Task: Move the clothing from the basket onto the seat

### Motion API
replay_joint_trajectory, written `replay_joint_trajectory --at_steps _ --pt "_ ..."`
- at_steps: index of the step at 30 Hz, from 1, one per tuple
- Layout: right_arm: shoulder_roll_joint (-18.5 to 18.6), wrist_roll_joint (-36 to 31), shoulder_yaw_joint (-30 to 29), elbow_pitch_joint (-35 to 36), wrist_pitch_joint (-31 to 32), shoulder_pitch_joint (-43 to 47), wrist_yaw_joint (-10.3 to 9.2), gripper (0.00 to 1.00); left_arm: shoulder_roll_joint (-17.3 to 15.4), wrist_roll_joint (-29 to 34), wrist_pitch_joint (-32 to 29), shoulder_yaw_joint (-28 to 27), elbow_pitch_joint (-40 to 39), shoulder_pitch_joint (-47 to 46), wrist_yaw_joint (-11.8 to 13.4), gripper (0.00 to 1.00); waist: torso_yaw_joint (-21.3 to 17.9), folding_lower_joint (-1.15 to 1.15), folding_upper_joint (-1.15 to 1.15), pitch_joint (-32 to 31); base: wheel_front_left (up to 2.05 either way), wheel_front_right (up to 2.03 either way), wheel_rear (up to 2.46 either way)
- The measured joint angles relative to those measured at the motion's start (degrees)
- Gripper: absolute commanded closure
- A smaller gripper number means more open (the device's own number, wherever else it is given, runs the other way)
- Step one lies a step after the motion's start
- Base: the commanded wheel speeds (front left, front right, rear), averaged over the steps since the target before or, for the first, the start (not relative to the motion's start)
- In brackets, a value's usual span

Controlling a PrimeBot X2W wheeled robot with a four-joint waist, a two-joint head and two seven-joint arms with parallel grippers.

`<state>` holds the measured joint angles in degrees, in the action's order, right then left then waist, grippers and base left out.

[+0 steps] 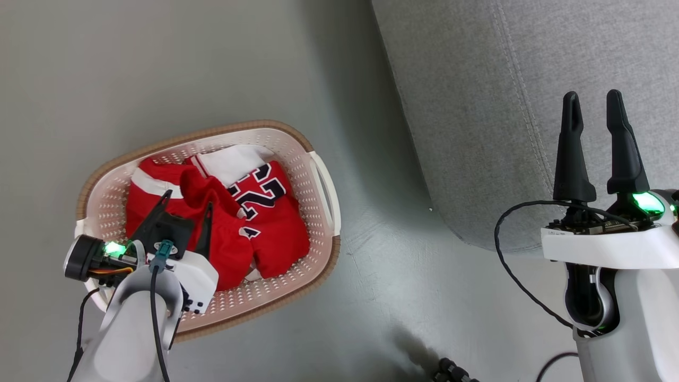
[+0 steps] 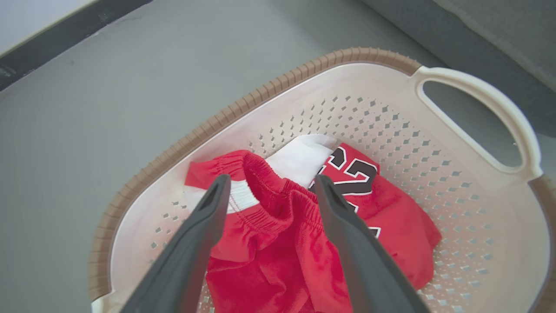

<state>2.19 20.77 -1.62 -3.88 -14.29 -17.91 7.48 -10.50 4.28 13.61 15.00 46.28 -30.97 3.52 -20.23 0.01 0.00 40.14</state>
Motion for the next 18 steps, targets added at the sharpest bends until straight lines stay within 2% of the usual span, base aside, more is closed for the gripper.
replay_joint_trajectory --at_steps 8,11,18 --pt "-0.01 0.86 0.77 -0.45 0.00 -0.04 0.00 0.00 0.03 -0.21 -1.93 -1.19 2.49 -2.64 0.93 0.00 -2.08 0.00 0.00 1.48 0.00 0.00 0.00" --pt "-0.01 1.02 1.25 -0.54 0.00 -0.26 0.00 0.00 0.30 -0.52 -2.63 -1.98 3.28 -3.71 2.52 0.00 -2.64 0.00 0.00 2.03 0.00 0.00 0.00" --pt "-0.03 1.71 2.00 -0.83 0.00 -1.60 0.01 0.00 -0.76 -0.37 -5.10 -4.33 5.87 -5.71 7.90 0.00 -3.62 0.00 0.00 3.23 0.00 0.00 0.00"
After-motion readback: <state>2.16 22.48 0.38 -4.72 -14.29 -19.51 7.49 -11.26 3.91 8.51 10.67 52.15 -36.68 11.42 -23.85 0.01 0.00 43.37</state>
